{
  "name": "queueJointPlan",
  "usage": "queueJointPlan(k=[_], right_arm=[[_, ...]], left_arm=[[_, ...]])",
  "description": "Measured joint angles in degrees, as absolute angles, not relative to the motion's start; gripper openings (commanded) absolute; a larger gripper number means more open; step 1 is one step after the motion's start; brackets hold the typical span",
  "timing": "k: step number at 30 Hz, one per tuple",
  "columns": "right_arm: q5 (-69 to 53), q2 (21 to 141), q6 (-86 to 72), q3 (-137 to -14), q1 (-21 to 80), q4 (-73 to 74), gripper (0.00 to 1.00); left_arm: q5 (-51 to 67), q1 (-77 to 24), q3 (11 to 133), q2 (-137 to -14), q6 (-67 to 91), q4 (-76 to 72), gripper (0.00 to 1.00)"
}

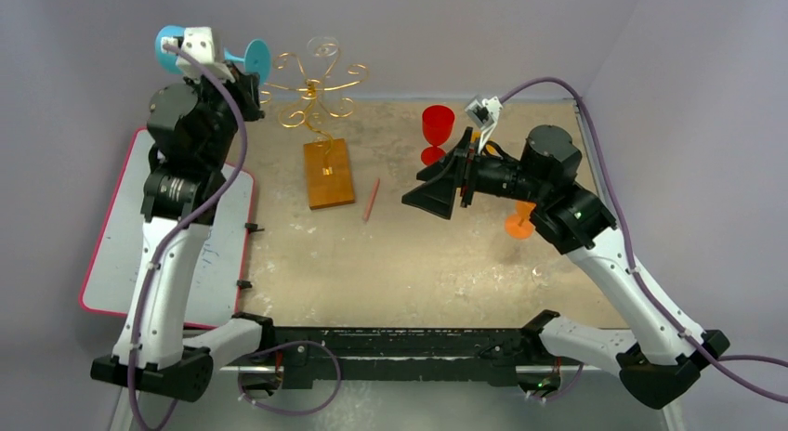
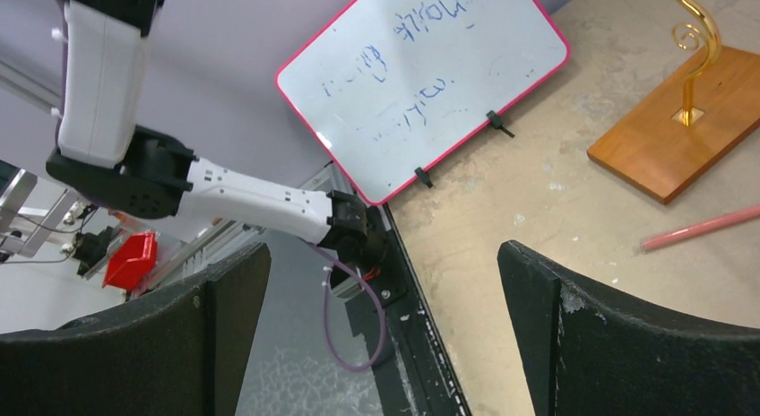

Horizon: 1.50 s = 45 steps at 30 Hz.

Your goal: Place the wine glass upside down on the wine glass rack

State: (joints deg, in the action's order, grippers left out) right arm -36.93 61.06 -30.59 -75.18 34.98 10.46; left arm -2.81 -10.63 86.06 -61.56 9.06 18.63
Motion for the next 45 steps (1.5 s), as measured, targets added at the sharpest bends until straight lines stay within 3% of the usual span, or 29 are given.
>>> queueJointPlan(k=[4, 10, 17, 45], right_arm=[[-36.7, 59.9, -30.3, -74.8, 35.0, 11.4, 1.00], [-36.8, 58.6, -29.9, -74.5, 35.0, 11.7, 1.00], [-36.7, 57.4, -29.7, -73.5, 35.0, 13.2, 1.00], [-31.7, 55.4, -25.8, -74.0, 35.0, 20.8, 1.00]], left_arm=[[-6.4, -9.2, 93.8, -68.9, 14.3, 23.0, 0.00], [-1.7, -0.2, 101.2, -77.2, 24.3, 27.6, 0.00], [3.2, 1.3, 106.9, -83.8, 33.7, 32.0, 0.00], [13.8, 3.5, 101.9, -89.7, 52.8, 27.9, 0.00]])
